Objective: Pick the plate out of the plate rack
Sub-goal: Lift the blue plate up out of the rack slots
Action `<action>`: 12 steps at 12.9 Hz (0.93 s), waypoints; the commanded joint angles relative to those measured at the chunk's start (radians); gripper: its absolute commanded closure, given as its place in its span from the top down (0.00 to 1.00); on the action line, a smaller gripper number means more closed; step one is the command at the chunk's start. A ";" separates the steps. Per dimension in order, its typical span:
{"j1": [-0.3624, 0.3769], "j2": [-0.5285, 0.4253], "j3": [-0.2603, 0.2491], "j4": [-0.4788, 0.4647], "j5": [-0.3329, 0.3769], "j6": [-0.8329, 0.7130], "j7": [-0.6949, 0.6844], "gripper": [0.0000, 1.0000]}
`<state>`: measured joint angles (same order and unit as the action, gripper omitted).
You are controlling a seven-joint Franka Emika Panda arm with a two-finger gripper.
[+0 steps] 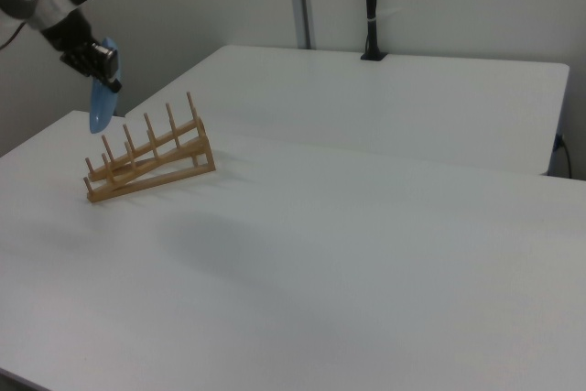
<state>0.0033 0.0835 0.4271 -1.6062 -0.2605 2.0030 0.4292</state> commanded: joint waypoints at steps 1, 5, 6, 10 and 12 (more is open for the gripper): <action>-0.029 -0.034 -0.152 0.083 0.235 -0.246 -0.336 0.00; -0.029 -0.048 -0.393 0.092 0.375 -0.479 -0.683 0.00; -0.032 -0.044 -0.433 0.088 0.391 -0.510 -0.734 0.00; -0.094 -0.027 -0.504 0.010 0.406 -0.550 -0.813 0.00; -0.147 0.042 -0.510 -0.020 0.408 -0.541 -0.814 0.00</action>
<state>-0.1066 0.0721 -0.0749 -1.5873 0.1222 1.4606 -0.3674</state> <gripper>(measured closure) 0.938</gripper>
